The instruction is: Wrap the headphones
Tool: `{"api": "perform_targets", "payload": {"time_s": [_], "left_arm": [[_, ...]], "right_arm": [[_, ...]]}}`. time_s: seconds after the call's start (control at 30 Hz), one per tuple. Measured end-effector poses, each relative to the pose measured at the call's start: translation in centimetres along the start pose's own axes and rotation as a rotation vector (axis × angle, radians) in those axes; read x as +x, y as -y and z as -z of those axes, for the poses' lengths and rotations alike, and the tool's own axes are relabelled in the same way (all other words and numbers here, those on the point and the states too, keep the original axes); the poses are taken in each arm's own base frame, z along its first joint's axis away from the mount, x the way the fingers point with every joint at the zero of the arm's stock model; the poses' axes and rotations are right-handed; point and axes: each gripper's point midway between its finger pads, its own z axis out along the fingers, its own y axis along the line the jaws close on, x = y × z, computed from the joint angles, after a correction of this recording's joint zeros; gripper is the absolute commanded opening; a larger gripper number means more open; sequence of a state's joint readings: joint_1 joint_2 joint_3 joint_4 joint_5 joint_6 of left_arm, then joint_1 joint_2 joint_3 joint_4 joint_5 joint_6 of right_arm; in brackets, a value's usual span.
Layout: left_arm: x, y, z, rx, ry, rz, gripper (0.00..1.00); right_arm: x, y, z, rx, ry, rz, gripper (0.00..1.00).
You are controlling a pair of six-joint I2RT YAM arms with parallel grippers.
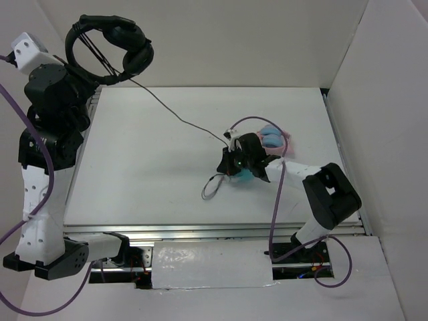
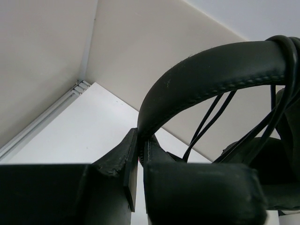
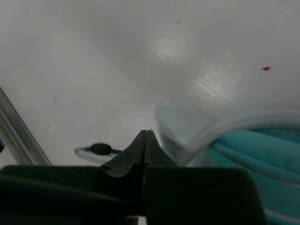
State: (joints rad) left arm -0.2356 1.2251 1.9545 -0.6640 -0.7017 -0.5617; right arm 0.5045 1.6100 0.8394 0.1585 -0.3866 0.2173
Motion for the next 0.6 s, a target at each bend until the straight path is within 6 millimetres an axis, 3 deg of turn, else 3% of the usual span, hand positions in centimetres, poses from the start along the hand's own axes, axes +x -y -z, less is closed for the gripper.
{"api": "perform_targets", "payload": {"time_s": [0.1, 0.23, 0.33, 0.43, 0.6], "left_arm": [[0.8, 0.4, -0.9, 0.016, -0.026, 0.015, 0.0], [1.6, 1.3, -1.8, 0.068, -0.069, 0.04, 0.0], [1.7, 2.2, -1.7, 0.134, -0.101, 0.062, 0.0], [1.4, 3.3, -0.9, 0.215, -0.124, 0.074, 0.0], [0.5, 4.8, 1.4, 0.343, -0.146, 0.087, 0.0]], "right_arm": [[1.9, -2.1, 0.0, -0.04, -0.045, 0.0, 0.0], [2.7, -4.4, -0.6, -0.088, -0.075, 0.024, 0.0], [2.5, -5.3, -2.1, -0.106, -0.1, 0.039, 0.0], [2.4, -5.1, -3.5, -0.091, -0.135, 0.037, 0.0], [0.0, -1.6, -3.9, -0.008, -0.14, 0.012, 0.0]]}}
